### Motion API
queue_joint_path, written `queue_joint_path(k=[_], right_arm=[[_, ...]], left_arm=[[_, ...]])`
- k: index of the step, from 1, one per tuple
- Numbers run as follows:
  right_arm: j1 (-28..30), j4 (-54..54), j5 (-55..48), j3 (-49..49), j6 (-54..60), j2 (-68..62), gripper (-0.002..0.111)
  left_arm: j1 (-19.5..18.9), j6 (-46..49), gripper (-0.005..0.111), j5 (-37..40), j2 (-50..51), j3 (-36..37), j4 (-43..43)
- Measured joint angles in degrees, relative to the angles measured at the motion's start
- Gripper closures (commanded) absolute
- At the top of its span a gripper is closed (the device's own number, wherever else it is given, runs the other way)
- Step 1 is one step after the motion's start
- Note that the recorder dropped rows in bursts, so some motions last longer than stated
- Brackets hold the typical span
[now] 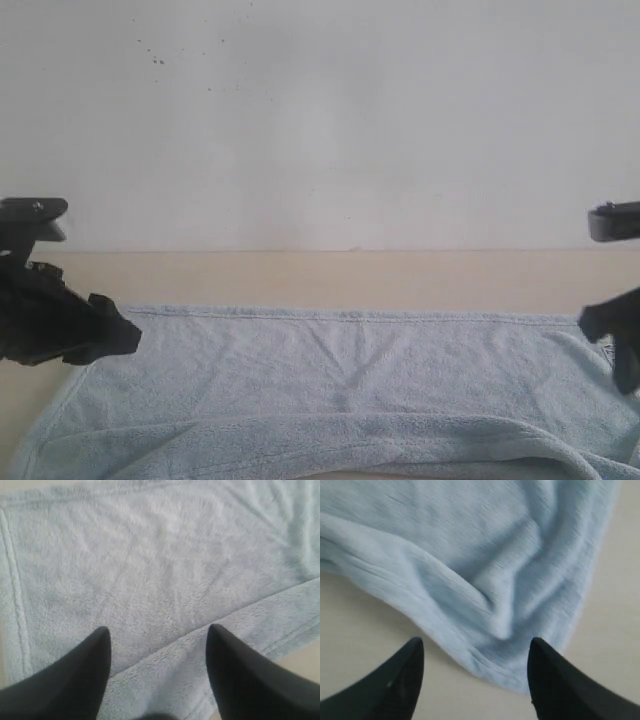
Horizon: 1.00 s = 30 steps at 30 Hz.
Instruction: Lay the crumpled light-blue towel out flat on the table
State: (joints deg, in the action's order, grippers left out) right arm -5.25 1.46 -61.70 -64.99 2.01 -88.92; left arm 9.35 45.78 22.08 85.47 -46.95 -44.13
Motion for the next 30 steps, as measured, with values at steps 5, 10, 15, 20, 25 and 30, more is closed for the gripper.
queue_joint_path(k=[5, 10, 15, 20, 25, 30], right_arm=[[-0.2, -15.5, 7.7, -0.6, 10.0, -0.8, 0.050], [-0.2, -18.8, 15.3, -0.6, 11.4, -4.0, 0.050], [-0.2, -22.0, 18.5, -0.6, 12.4, -6.3, 0.050], [-0.2, -26.6, 20.2, -0.6, 15.9, -7.3, 0.050], [-0.2, -27.7, 20.3, -0.6, 17.4, -7.4, 0.050], [-0.2, -28.3, 20.3, -0.6, 17.4, -7.4, 0.050]], left_arm=[[0.0, -7.3, 0.054, 8.2, -6.5, 1.2, 5.0], [0.0, -30.9, 0.054, 8.9, -10.6, 8.1, 24.3], [0.0, -43.9, 0.054, 7.7, -12.5, 14.8, 34.0], [0.0, -45.0, 0.054, 2.5, -12.4, 18.2, 34.0], [0.0, -44.4, 0.054, -2.3, -9.8, 18.7, 34.0], [0.0, -42.4, 0.054, -5.7, -3.4, 18.7, 34.0]])
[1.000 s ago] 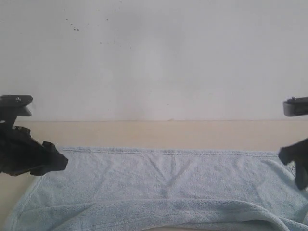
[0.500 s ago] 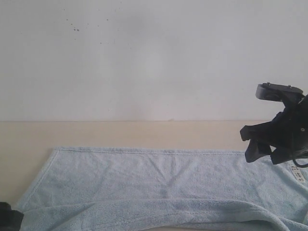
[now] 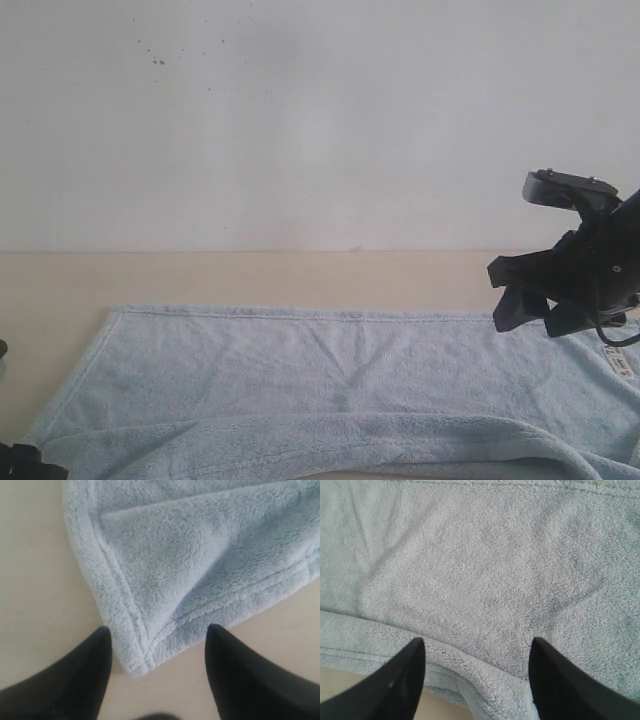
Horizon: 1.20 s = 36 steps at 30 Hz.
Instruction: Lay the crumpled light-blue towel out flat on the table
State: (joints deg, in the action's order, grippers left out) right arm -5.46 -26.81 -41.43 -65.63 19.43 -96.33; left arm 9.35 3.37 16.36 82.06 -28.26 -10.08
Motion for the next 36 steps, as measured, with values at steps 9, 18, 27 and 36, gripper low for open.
queue_joint_path(k=[9, 18, 27, 36], right_arm=[[0.0, -2.1, -1.1, 0.0, 0.3, 0.0, 0.050], [0.0, -2.9, -1.1, 0.0, 0.5, 0.0, 0.050], [0.0, -3.6, -1.5, 0.0, 0.7, 0.2, 0.050], [0.0, -3.6, -1.2, 0.0, 2.9, 0.5, 0.050]], left_arm=[[0.0, 0.7, 0.054, -2.4, 6.4, 0.0, 0.0], [0.0, 0.7, 0.081, -3.6, 6.4, 0.0, 0.0], [0.0, 0.8, 0.103, -0.1, 6.4, -0.1, 0.1], [0.0, 1.1, 0.103, 13.5, 1.6, -4.6, 4.3]])
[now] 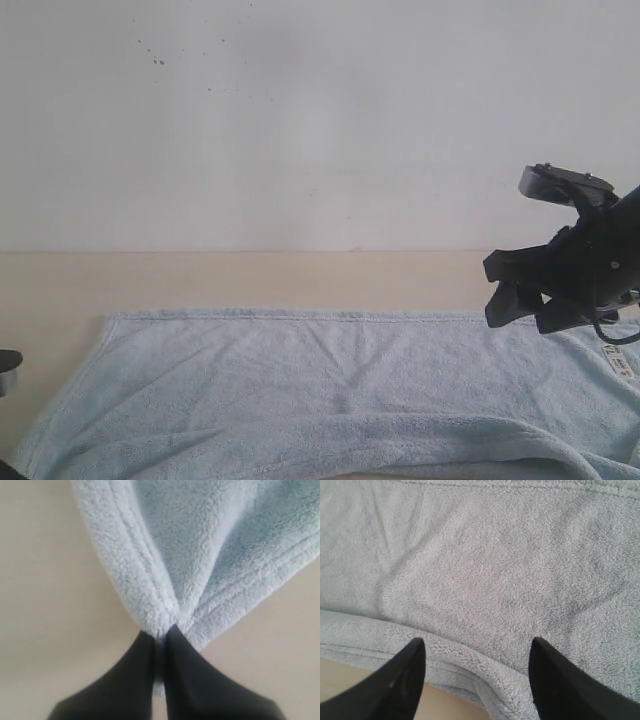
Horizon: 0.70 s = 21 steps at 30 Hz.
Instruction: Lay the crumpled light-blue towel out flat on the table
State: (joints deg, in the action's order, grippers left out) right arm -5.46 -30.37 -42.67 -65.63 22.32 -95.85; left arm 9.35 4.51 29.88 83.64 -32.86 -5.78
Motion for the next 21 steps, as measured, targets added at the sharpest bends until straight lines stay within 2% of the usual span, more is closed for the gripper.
queue_joint_path(k=[5, 10, 19, 21], right_arm=[[0.0, 0.0, 0.1, 0.0, 0.8, 0.0, 0.050], [0.0, 0.0, 0.1, 0.0, 1.1, 0.0, 0.050], [0.0, 0.0, 0.1, 0.0, 1.2, 0.0, 0.050], [0.0, 0.0, 0.1, 0.0, 1.4, 0.0, 0.050]], left_arm=[[0.0, 0.1, 0.103, 12.2, -2.0, -3.5, 7.9], [0.0, 0.7, 0.103, 19.6, -2.0, -3.7, 10.2], [0.0, -2.5, 0.102, 18.1, -2.0, -4.0, 12.8], [0.0, -2.8, 0.096, 17.1, -2.0, -4.1, 12.9]])
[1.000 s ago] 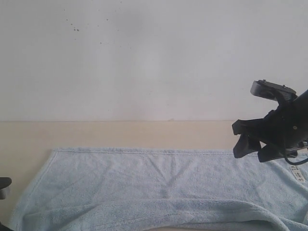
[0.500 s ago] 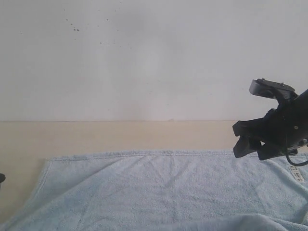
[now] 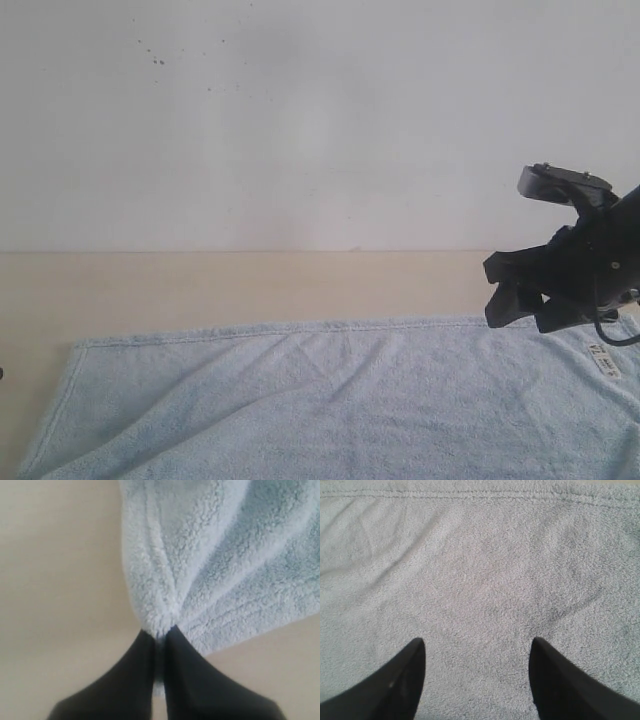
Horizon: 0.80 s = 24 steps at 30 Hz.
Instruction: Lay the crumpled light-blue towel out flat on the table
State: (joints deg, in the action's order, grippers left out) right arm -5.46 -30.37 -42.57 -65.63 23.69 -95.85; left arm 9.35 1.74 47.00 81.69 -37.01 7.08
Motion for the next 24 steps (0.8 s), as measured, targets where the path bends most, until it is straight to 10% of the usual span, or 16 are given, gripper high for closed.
queue_joint_path(k=[10, 16, 22, 24], right_arm=[[0.0, 0.0, 2.3, 0.0, 1.1, 0.0, 0.050], [0.0, 0.0, 2.4, 0.0, 1.1, 0.0, 0.050], [0.0, 0.0, 2.8, 0.0, 0.9, 0.0, 0.050], [0.0, 0.0, 3.4, 0.0, 0.8, 0.0, 0.050]], left_arm=[[0.0, -0.1, 0.026, 2.7, 0.0, -0.1, 0.2], [0.0, -1.0, 0.039, 2.2, 0.0, -2.1, 0.2], [0.0, -4.2, 0.103, -8.4, -1.6, -8.9, -1.6], [0.0, -3.6, 0.102, -16.1, -1.7, -10.0, -5.4]])
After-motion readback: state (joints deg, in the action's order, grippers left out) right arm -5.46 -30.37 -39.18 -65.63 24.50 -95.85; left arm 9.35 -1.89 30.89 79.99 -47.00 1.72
